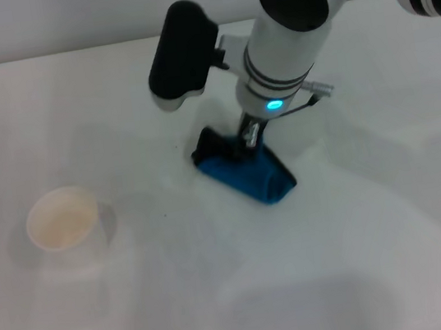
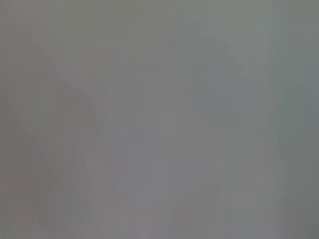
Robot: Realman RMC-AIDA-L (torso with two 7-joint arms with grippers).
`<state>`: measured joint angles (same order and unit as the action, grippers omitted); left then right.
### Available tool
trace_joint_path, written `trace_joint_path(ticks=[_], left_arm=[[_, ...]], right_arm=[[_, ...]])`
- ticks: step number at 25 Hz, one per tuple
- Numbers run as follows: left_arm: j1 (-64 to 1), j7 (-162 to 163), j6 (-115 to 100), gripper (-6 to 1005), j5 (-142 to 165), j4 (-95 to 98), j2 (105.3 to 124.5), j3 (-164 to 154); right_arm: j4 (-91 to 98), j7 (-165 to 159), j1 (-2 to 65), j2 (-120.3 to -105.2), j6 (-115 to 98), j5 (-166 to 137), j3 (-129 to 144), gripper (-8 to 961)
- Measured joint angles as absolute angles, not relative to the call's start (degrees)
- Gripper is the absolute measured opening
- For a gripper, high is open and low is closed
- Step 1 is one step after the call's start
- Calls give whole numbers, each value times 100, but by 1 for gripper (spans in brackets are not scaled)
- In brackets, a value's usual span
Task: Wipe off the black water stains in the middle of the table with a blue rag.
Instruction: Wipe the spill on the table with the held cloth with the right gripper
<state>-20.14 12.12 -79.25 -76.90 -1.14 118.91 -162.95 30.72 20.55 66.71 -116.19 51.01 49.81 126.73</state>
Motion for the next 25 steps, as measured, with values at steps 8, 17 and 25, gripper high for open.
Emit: trace_joint_path(ticks=[8,17,25], left_arm=[[-2070,1213,-7916,893,-7705,-117,11891,-16286],[-2107,1213,-7897,893,-7735,-166,11876,-16286],[-2184,1213,-7857,893,-7735,-178,11865,-16286]], right_arm=[[2769,1531,6690,-11583,5050,4293,12459,24],[3945,2366,5650,-11531,5921,3135,9772,29],[5473,2978,4188,-11544,5996,2899,8453,33]])
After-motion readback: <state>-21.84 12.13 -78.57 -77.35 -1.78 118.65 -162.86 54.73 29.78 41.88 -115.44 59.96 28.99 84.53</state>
